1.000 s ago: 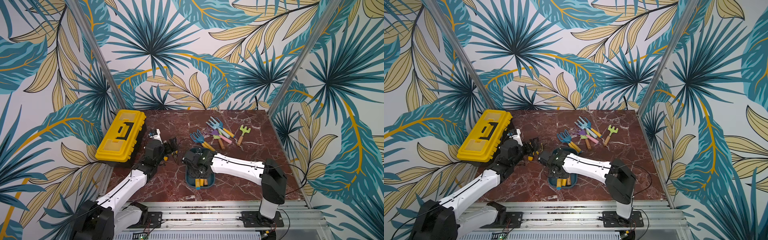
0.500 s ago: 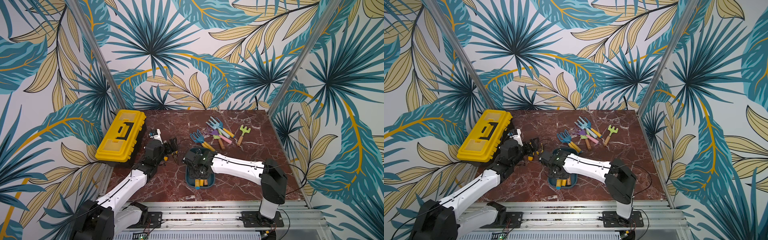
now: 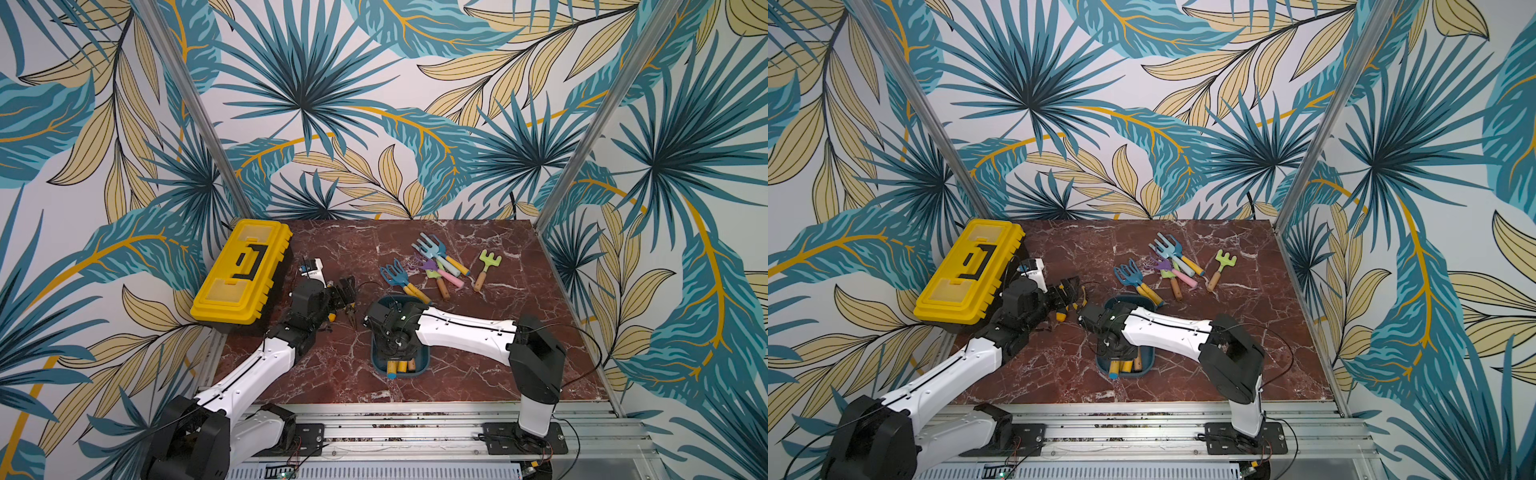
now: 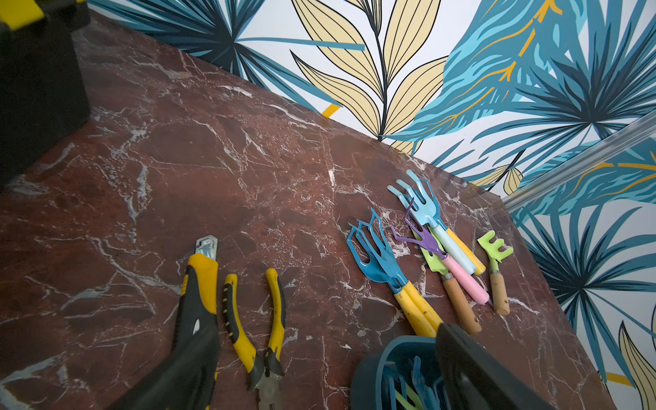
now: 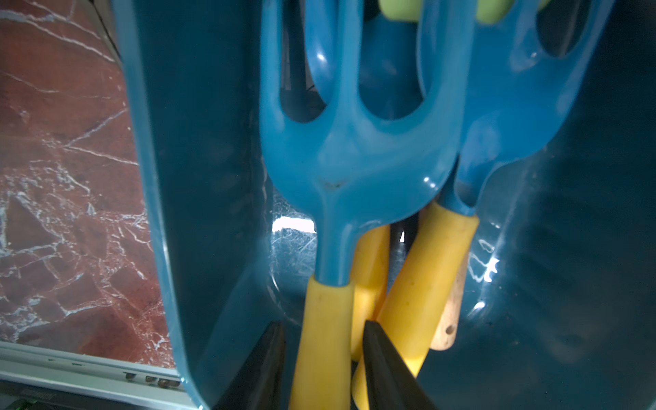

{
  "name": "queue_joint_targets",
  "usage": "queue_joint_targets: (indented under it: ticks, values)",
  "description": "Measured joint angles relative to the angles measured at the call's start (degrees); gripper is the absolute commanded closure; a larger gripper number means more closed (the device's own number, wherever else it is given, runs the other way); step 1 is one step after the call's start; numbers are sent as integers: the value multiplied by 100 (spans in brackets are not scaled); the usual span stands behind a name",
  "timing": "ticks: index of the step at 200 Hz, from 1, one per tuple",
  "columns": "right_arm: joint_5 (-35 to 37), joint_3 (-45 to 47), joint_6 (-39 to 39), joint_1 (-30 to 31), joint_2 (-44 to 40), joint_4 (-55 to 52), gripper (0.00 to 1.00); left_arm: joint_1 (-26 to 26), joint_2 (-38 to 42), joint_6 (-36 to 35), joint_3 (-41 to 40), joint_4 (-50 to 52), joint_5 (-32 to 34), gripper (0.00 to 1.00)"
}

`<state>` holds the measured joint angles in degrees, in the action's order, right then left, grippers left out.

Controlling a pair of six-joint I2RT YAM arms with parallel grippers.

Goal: Put the rake into the storage box
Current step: Place the rake in the storage box.

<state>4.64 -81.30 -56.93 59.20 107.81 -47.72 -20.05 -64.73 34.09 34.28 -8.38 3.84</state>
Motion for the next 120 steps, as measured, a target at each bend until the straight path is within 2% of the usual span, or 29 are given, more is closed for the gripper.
queue_joint_targets:
  ticks: [14, 32, 120]
  values:
    - [2, 2, 13, -13, 0, 2, 73, 0, 0, 0, 0, 0, 0, 0]
    - [9, 2, 0, -15, 0, 7, 78, 0, 0, 0, 0, 0, 0, 0]
    - [376, 31, -7, -28, -505, -35, 80, 0, -2, 0, 0, 0, 0, 0]
